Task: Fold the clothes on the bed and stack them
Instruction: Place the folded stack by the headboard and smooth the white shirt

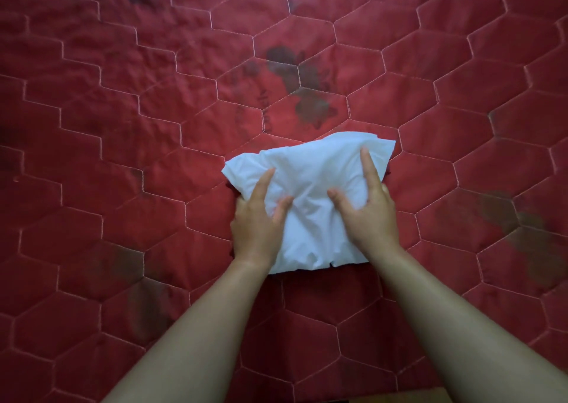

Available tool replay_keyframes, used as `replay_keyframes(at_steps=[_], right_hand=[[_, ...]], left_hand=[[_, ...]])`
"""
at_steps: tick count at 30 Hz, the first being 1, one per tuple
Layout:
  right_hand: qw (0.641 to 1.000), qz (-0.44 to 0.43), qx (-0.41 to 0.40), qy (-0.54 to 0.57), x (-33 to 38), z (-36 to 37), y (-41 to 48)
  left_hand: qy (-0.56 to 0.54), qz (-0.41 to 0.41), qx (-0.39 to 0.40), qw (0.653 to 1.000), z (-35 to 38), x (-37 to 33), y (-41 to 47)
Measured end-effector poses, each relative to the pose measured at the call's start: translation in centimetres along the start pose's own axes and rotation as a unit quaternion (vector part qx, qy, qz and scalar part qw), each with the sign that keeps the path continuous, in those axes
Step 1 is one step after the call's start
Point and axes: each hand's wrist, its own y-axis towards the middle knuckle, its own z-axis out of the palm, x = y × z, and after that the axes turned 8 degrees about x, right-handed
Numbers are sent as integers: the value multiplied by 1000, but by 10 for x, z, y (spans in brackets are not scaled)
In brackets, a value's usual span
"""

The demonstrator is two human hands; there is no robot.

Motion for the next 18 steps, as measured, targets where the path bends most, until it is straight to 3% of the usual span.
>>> replay_keyframes(at_steps=[9, 18], right_hand=[[999, -40, 20, -5, 54, -36, -65], [984, -126, 118, -40, 209, -55, -191]], left_hand=[[-14, 32, -13, 999, -76, -20, -62], [-23, -31, -110, 993, -253, -35, -207]])
